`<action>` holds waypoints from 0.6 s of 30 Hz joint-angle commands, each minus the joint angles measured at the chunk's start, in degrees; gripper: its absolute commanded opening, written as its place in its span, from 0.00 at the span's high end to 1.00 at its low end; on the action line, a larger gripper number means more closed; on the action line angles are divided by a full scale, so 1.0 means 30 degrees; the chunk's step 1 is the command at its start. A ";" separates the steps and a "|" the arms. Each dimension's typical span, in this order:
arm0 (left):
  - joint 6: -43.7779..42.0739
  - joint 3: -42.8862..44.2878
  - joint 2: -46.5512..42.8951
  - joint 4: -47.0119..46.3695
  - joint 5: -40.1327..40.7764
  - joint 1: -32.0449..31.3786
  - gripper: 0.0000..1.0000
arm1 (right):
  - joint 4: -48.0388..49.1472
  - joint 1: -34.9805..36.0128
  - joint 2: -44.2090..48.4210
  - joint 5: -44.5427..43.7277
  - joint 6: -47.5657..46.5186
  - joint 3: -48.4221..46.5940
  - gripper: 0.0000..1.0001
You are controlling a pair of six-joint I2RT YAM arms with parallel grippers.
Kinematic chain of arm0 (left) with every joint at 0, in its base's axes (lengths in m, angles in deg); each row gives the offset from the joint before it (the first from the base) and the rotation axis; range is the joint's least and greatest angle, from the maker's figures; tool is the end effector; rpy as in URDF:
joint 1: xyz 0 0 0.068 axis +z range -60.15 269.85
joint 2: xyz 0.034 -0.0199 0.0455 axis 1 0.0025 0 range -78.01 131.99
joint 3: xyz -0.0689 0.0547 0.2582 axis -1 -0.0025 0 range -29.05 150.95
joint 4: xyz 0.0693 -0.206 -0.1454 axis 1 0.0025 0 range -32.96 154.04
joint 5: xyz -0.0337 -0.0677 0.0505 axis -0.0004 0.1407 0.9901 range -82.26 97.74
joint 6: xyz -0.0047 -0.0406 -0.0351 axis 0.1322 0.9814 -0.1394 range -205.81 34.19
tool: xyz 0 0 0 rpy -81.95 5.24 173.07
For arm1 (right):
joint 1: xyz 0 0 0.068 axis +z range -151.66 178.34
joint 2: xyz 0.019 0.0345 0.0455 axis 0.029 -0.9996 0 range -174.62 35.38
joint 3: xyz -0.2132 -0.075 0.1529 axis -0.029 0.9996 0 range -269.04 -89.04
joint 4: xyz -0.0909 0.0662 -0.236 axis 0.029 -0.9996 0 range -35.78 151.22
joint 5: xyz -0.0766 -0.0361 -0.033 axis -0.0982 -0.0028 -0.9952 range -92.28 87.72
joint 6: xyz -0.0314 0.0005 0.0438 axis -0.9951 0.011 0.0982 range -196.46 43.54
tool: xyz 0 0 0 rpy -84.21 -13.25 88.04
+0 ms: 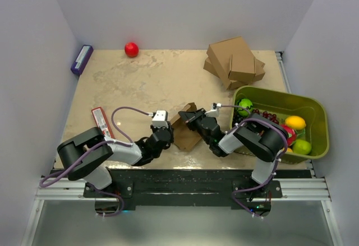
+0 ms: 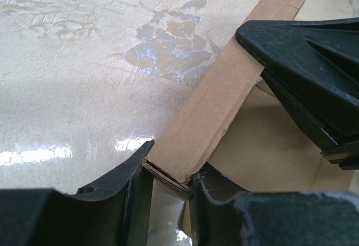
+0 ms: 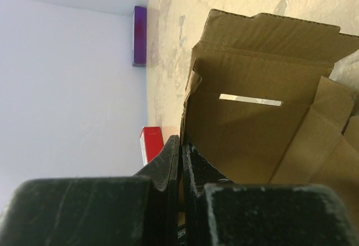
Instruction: Fold the paper box
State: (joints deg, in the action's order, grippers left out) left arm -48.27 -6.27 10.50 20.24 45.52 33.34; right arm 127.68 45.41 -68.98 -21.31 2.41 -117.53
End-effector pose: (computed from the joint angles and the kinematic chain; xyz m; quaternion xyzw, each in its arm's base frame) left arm 0.1606 -0.2031 0.1293 -0.0279 0.8308 -0.1617 0.5318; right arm 0.2193 0.2189 0.1288 0.3089 0.6942 0.5109 0.4022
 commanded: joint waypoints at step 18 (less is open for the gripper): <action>-0.2404 0.0226 -0.5300 0.6666 -0.5990 0.2692 1.00 | -0.8731 0.0394 0.6921 0.0827 -0.4574 -0.2659 0.36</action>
State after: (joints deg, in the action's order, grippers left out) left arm -51.55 -6.01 -1.76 35.83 36.06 38.76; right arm 107.31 46.35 -52.87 -22.03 -3.93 -120.54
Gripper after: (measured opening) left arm 0.317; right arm 0.582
